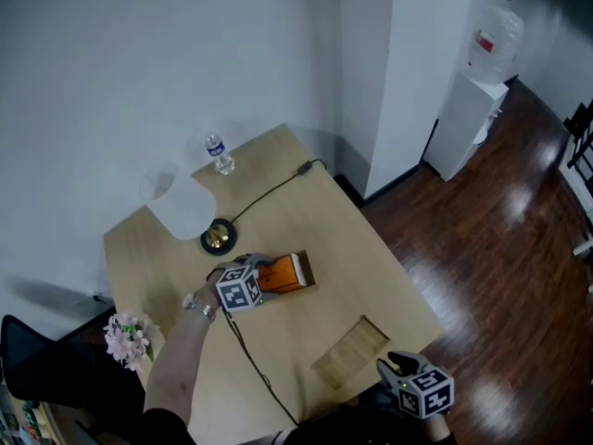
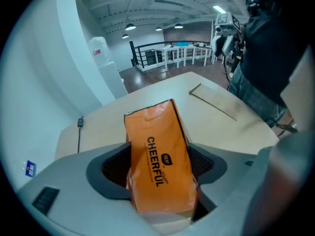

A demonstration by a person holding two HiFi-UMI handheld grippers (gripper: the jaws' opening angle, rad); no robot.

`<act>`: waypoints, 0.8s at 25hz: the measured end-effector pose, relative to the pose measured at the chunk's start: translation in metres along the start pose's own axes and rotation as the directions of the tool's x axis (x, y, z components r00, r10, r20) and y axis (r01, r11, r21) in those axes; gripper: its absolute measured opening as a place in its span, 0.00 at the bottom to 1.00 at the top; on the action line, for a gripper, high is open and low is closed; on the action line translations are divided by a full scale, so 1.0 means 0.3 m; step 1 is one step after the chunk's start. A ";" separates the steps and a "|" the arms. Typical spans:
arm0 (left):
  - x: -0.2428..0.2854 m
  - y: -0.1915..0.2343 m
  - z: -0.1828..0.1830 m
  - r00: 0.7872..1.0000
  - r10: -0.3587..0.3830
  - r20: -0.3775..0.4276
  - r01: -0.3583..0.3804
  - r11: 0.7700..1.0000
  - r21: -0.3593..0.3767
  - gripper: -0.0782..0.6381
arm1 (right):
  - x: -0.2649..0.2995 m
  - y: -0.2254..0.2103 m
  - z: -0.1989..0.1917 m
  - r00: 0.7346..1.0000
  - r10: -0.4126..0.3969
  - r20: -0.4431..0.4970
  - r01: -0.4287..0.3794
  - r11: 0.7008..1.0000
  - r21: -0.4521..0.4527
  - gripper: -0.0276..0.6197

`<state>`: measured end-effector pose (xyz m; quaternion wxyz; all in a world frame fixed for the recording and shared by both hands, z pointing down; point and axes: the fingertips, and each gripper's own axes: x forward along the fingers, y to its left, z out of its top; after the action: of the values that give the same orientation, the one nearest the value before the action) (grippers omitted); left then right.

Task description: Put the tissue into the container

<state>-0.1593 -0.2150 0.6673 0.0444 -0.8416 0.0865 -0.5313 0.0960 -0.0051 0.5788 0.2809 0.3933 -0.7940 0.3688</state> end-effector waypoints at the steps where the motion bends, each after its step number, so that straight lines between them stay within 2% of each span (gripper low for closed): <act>1: 0.001 0.009 -0.006 1.000 0.011 -0.013 -0.011 1.000 -0.001 0.62 | 0.000 0.001 0.001 1.000 0.001 0.001 -0.001 1.000 -0.003 0.23; 4: -0.004 0.033 -0.003 0.999 0.048 -0.009 -0.048 0.998 -0.031 0.70 | -0.003 0.003 0.003 1.000 0.007 0.009 -0.007 1.000 -0.009 0.23; 8: -0.050 0.030 0.042 0.997 0.077 0.033 -0.075 0.995 -0.059 0.70 | -0.010 0.004 0.022 0.999 0.021 0.028 -0.021 1.000 -0.020 0.23; 10: -0.123 0.018 0.123 0.986 0.105 0.127 -0.090 0.989 -0.118 0.69 | -0.010 0.009 0.031 0.999 0.031 0.038 -0.029 0.999 -0.030 0.23; 12: -0.243 -0.008 0.237 0.951 0.169 0.258 -0.109 0.967 -0.232 0.58 | -0.006 0.013 0.041 0.998 0.042 0.048 -0.040 0.998 -0.039 0.23; 14: -0.375 -0.054 0.344 0.893 0.279 0.353 -0.130 0.912 -0.389 0.38 | -0.002 0.018 0.055 0.997 0.057 0.060 -0.055 0.997 -0.045 0.23; 16: -0.462 -0.136 0.412 0.842 0.386 0.378 -0.134 0.827 -0.546 0.21 | 0.000 0.023 0.074 0.994 0.077 0.073 -0.073 0.996 -0.049 0.23; 17: -0.477 -0.190 0.427 0.829 0.425 0.364 -0.127 0.776 -0.617 0.11 | 0.003 0.027 0.085 0.993 0.089 0.078 -0.085 0.995 -0.051 0.23; 18: -0.473 -0.250 0.431 0.826 0.452 0.338 -0.117 0.723 -0.681 0.11 | 0.007 0.034 0.096 0.991 0.105 0.082 -0.101 0.993 -0.055 0.23; 20: -0.426 -0.377 0.417 0.833 0.480 0.276 -0.092 0.610 -0.787 0.11 | 0.016 0.056 0.114 0.986 0.145 0.080 -0.140 0.988 -0.071 0.23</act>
<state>-0.0890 -0.0816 0.5187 -0.1977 -0.8583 0.4208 -0.2173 0.0743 -0.0277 0.5567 0.2325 0.3414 -0.8428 0.3450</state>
